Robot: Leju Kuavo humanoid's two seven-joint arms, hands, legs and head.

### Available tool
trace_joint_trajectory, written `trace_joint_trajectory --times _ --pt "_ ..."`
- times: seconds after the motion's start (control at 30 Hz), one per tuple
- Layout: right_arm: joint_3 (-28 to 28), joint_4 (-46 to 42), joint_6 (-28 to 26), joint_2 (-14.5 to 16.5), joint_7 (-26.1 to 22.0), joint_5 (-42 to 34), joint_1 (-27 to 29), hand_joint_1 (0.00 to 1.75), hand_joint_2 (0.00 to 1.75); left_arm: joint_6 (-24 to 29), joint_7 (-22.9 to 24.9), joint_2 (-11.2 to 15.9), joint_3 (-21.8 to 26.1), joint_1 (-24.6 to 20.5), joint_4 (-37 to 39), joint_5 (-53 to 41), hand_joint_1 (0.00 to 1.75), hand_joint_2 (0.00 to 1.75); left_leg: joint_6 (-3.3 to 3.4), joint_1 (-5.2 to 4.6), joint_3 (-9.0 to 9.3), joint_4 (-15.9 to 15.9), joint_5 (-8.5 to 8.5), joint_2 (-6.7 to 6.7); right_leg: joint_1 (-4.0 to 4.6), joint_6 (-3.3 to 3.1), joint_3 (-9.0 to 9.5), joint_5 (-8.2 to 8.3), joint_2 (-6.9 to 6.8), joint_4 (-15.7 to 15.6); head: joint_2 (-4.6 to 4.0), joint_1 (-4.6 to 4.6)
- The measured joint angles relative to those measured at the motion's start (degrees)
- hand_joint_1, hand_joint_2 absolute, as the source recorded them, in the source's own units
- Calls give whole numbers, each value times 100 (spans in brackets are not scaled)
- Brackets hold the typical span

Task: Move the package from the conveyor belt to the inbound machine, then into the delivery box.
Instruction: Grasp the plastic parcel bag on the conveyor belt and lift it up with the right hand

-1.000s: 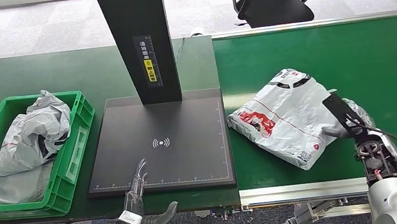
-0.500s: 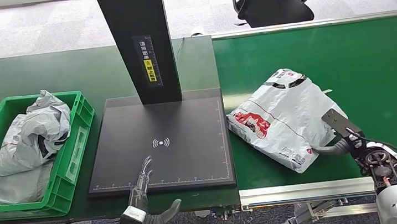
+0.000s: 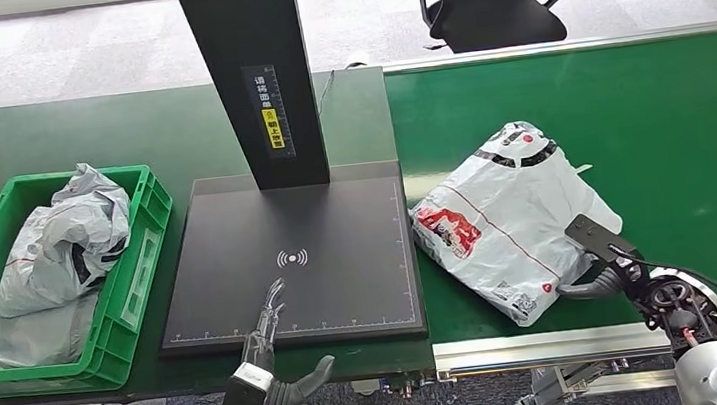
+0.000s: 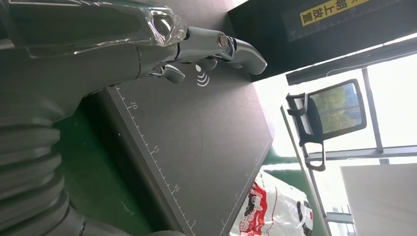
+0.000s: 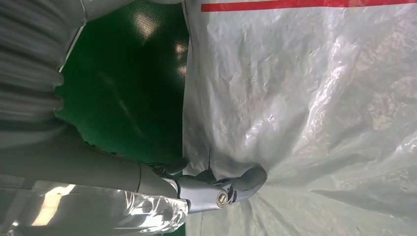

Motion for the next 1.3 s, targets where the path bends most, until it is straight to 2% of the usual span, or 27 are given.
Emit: trace_joint_trajectory --times 0.03,0.07,0.17,0.2,0.23,0.63,0.9,1.0,1.17,1.3 --pt "21 1 23 5 33 27 -10 0 175 1 -1 1 0 -3 14 1 0 175 0 0 4 0 0 0 0 0 4 0 0 0 0 0" --pt "47 2 49 13 76 63 -26 16 175 5 -2 3 0 -6 28 3 0 175 0 0 9 0 0 0 0 0 8 0 0 0 0 -1" --pt "150 3 92 39 229 188 -78 143 175 30 -10 8 0 -11 67 24 0 175 0 1 25 0 -1 1 1 1 20 -1 0 -1 0 -1" --pt "185 3 96 48 271 226 -90 171 175 34 -17 9 0 -12 76 32 0 175 0 1 28 0 -1 1 1 1 23 -1 0 -1 0 -1" --pt "221 3 96 56 309 261 -104 175 175 37 -25 10 0 -12 81 39 0 175 0 1 31 0 -1 1 1 2 25 -2 0 -2 0 0" --pt "556 3 52 48 548 508 -187 175 175 103 -49 19 4 94 61 86 0 175 0 7 39 1 -2 0 5 3 35 -4 -3 -3 0 1" --pt "665 3 -118 34 451 502 -147 175 175 109 -49 28 4 149 58 92 0 175 0 6 37 1 -3 -6 4 7 44 -8 -10 -6 0 1" --pt "664 4 -695 78 293 386 -89 175 175 112 -49 39 10 181 44 100 0 175 0 5 29 1 -3 -7 4 7 43 -7 -11 -5 0 1" --pt "515 -20 -2145 282 -268 -211 -84 175 175 123 -43 39 38 323 -130 77 0 175 0 5 3 1 0 -2 4 2 12 2 -8 -2 0 -2" --pt "302 -78 -2541 403 -594 -515 -232 175 175 122 -36 28 73 405 -252 56 0 175 -1 5 -3 1 1 -4 5 2 5 1 -8 -2 0 0"
